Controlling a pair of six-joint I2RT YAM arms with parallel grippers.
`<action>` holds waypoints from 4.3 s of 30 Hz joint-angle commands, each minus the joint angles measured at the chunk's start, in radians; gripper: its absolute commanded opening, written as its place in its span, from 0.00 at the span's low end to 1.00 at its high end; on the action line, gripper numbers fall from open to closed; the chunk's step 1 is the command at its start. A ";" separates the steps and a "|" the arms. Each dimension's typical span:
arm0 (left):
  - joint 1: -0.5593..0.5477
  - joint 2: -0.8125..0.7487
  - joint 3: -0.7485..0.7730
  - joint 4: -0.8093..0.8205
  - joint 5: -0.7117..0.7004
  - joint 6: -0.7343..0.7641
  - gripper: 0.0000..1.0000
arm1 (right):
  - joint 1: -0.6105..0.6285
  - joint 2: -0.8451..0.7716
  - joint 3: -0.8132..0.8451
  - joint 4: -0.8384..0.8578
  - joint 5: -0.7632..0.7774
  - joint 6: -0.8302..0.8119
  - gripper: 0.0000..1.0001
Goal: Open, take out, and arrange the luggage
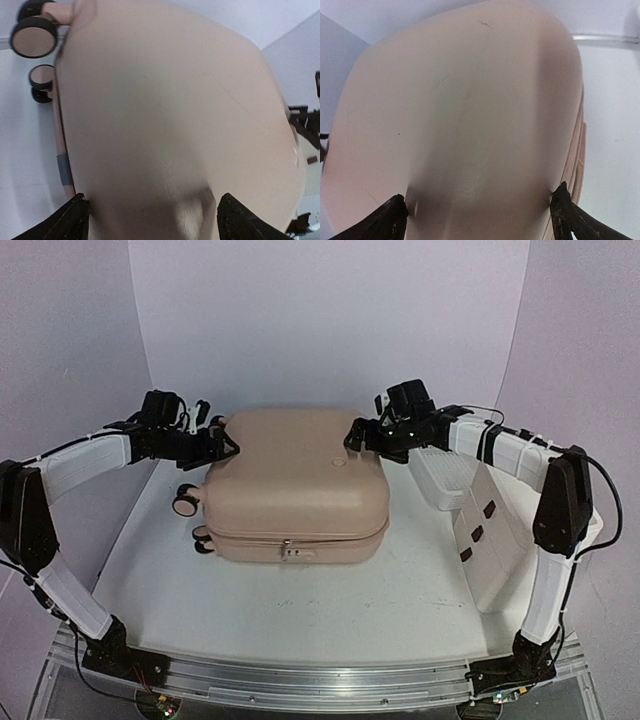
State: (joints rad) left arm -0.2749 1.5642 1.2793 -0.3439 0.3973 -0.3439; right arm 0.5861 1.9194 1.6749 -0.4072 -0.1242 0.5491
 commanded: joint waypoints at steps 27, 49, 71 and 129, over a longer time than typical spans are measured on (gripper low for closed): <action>-1.067 0.089 -0.080 0.040 -1.067 -0.537 0.57 | 0.048 -0.412 -0.312 -0.191 0.170 -0.195 0.98; -0.973 0.285 0.067 -0.171 -1.097 -0.637 0.61 | 0.047 -0.571 -0.446 -0.134 0.163 -0.202 0.98; -0.942 0.270 0.044 -0.099 -1.145 -0.551 0.03 | 0.047 -0.593 -0.482 -0.122 0.175 -0.194 0.98; -0.772 -0.107 -0.485 0.458 -0.529 -0.416 0.61 | 0.148 -0.604 -0.413 -0.220 0.124 -0.233 0.98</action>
State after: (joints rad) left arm -1.0592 1.3991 0.7540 -0.0090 -0.0662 -0.7330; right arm 0.7254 1.3262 1.2114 -0.6674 0.0002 0.3023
